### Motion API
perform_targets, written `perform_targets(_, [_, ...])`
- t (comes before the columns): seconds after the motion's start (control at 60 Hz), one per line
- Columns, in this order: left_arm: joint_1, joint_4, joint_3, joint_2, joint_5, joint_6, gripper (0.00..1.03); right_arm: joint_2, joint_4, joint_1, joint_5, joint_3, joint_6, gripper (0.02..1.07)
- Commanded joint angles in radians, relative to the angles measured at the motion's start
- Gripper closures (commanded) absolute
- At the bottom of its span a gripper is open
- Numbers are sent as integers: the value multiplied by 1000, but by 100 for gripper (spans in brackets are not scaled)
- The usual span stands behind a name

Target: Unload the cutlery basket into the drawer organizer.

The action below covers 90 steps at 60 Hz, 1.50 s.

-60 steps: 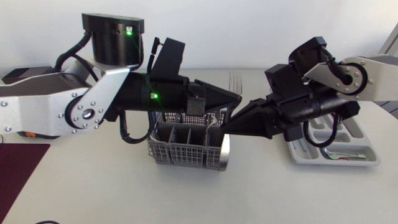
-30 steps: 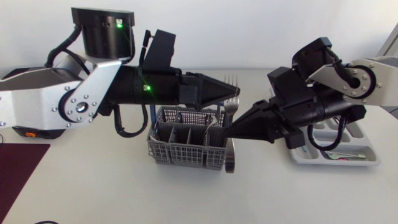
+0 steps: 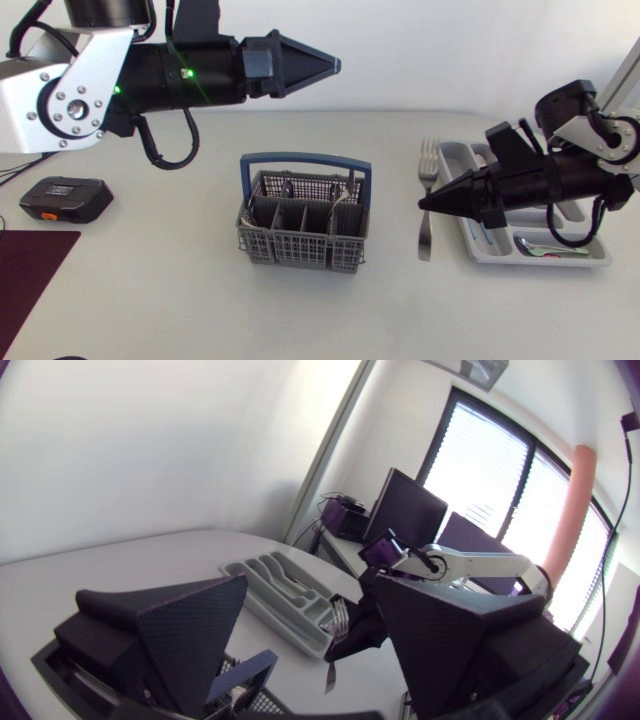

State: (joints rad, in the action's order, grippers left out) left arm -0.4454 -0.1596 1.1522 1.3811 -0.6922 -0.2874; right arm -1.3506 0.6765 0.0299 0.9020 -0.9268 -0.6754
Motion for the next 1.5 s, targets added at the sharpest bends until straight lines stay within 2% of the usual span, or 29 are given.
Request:
perform_targets(0.0, [16,43,12,-16,28,47,13,-33,-6,67,-38,-21,-21,97])
perform_targets(0.117, [14,71,-25,-31,51,90,13,-90,-29,169,-97,-87,-9,97])
perform_targets(0.25, [-22,175,-45,-36,131,209,13,-166,-84,275,-160,-179,43,97])
perform_targets(0.383, [-53,223,-63,-36,184,274,13,-236,-153,332,-253,-267,115,97])
perform_targets(0.633, [-98,230,-115,-36,243,321,13,-367,-264,355,-489,-394,249,97])
perform_targets(0.833, [-108,232,-141,-28,257,347,13,-489,-282,350,-698,-507,339,97])
perform_targets(1.033, [-102,233,-160,-27,257,363,13,-556,-276,326,-839,-564,370,97])
perform_targets(1.183, [-101,235,-170,-31,255,364,13,-579,-278,309,-908,-573,372,96])
perform_targets(1.483, [-107,256,-187,-39,258,392,13,-706,-252,298,-959,-641,392,96])
